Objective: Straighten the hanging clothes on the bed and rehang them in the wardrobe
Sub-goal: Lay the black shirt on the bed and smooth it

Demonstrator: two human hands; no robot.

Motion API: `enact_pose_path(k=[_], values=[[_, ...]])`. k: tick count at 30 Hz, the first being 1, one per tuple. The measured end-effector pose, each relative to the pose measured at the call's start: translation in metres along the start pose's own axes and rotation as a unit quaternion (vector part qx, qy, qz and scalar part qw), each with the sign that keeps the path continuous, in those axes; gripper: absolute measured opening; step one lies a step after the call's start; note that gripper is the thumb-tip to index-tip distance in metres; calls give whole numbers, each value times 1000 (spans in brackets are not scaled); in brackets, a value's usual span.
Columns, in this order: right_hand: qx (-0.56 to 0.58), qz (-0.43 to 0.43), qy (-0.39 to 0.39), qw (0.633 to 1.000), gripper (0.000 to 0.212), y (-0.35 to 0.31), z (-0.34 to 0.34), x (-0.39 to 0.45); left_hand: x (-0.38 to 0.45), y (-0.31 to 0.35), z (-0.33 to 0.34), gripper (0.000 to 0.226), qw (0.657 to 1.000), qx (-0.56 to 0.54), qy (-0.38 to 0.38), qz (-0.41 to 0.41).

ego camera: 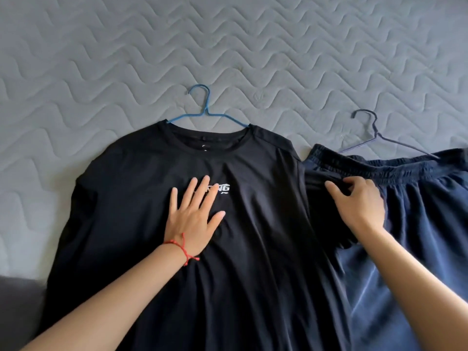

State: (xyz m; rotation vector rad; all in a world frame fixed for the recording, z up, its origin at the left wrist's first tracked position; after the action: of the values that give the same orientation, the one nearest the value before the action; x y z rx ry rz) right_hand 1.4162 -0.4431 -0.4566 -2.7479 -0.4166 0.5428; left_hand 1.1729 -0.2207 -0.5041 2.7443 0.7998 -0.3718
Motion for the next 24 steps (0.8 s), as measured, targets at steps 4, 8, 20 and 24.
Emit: enact_pose_path(k=[4, 8, 20, 24], values=[[59, -9, -25, 998, 54, 9, 2, -2, -1, -5, 7, 61, 1000, 23, 7, -19], [62, 0, -10, 998, 34, 18, 3, -13, 0, -5, 8, 61, 1000, 17, 9, -22], [161, 22, 188, 969, 18, 46, -75, -16, 0, -5, 7, 63, 999, 16, 22, -27], [162, 27, 146, 976, 24, 52, -66, -15, -1, -7, 8, 63, 999, 20, 26, -28]])
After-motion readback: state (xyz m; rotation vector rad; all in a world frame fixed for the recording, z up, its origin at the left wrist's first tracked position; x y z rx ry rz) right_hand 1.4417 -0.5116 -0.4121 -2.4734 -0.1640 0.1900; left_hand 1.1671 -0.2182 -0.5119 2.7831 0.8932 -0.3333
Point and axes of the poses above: each hand's wrist, its own x-axis towards the middle knuckle, its own z-axis out of the palm, y = z × x, the point moved 8 cm from there along x, towards the middle knuckle, and after that the axes turned 14 degrees about -y, right-handed, at the moved point
